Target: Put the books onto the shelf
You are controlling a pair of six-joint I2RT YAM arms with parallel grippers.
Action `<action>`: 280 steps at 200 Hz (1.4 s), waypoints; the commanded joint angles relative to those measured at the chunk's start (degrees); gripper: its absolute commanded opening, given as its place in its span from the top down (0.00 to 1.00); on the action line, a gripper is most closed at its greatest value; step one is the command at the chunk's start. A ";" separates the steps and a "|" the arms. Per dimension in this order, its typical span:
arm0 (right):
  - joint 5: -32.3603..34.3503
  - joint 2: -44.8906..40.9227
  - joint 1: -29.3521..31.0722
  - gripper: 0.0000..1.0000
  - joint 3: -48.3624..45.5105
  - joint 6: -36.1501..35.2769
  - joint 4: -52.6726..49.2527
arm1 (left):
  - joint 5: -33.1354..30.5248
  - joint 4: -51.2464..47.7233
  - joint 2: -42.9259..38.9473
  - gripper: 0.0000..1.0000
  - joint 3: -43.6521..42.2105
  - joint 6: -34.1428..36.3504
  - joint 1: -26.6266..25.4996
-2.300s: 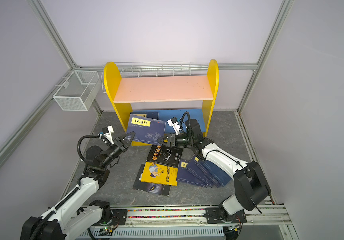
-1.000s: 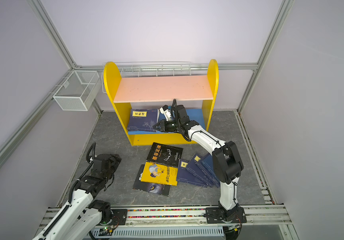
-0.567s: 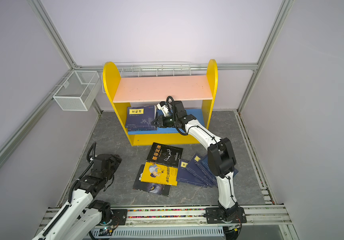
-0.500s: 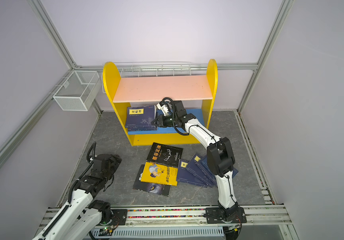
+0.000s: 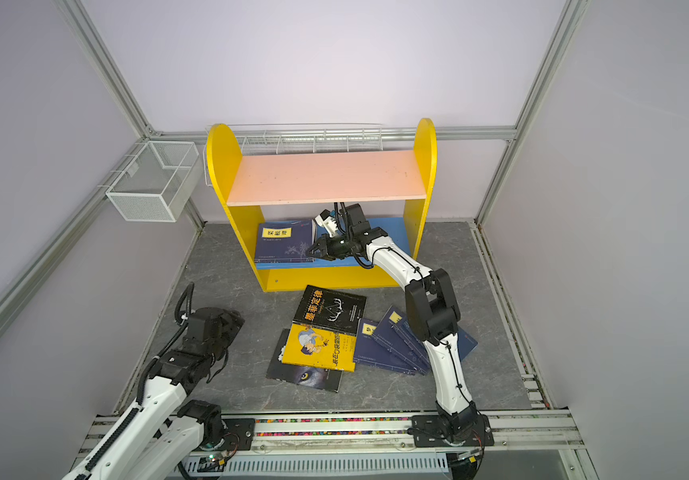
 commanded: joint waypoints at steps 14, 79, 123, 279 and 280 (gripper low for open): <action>0.78 0.64 0.26 0.81 3.15 -0.50 0.33 | -0.37 -0.72 0.23 0.20 2.11 0.16 0.19; 13.48 -3.17 1.67 0.28 3.20 -3.75 -3.74 | 0.28 -0.45 0.36 0.20 2.08 -0.06 0.17; 26.84 -8.16 3.66 0.17 -0.58 -10.17 -6.75 | 0.62 -0.23 0.55 0.20 1.89 -0.21 0.17; 35.41 -2.58 8.92 0.21 1.80 -27.42 -13.46 | 1.00 -0.10 1.07 0.20 1.65 -0.87 0.17; 35.45 -2.50 8.90 0.21 1.92 -27.43 -13.49 | 1.00 -0.05 1.09 0.20 1.65 -0.84 0.21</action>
